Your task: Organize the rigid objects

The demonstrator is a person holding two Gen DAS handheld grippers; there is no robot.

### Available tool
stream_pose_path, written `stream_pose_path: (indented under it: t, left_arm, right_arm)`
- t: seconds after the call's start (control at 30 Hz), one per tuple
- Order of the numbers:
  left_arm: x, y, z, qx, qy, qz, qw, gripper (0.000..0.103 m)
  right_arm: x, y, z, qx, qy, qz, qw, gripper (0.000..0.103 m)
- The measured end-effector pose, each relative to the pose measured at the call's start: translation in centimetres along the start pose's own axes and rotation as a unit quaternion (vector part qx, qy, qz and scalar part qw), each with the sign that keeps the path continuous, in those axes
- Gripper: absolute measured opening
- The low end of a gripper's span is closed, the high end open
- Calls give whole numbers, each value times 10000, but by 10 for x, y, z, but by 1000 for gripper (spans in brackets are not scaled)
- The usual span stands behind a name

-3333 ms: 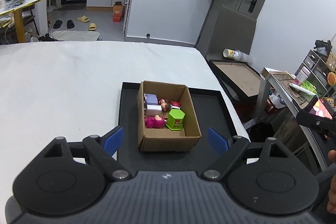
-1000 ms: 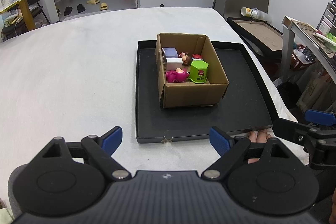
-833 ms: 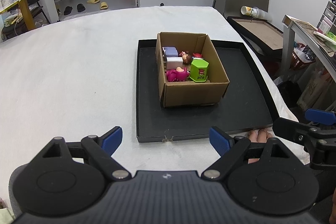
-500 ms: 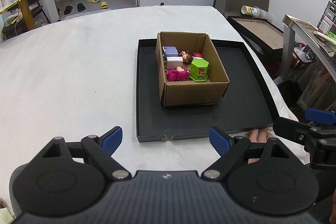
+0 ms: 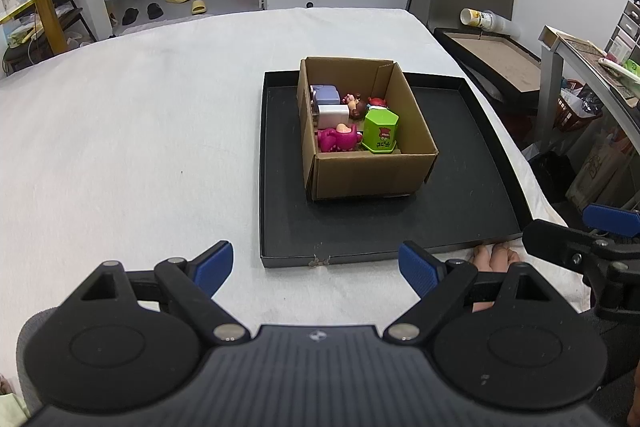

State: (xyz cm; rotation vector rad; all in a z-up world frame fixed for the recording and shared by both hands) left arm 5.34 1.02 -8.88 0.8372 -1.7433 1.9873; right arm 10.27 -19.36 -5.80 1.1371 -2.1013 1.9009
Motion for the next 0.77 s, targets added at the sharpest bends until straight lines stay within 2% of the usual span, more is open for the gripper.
stream_pose_path:
  t: [0.77]
  left_arm:
    - [0,-1,4,-50,40,-18,10000,89]
  right_arm:
    - [-1,-1,1,-2,6,0,10000,103]
Point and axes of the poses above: each gripper's, at about its wrist camera, not at the fingertips, and x roughly against the way its jaws point, z to its right, y to its underside, the point moved 10 cm from there along -x, roughly the way its jaws point, and after that the axes turned 14 degrees about z, right-handed, at the moved point
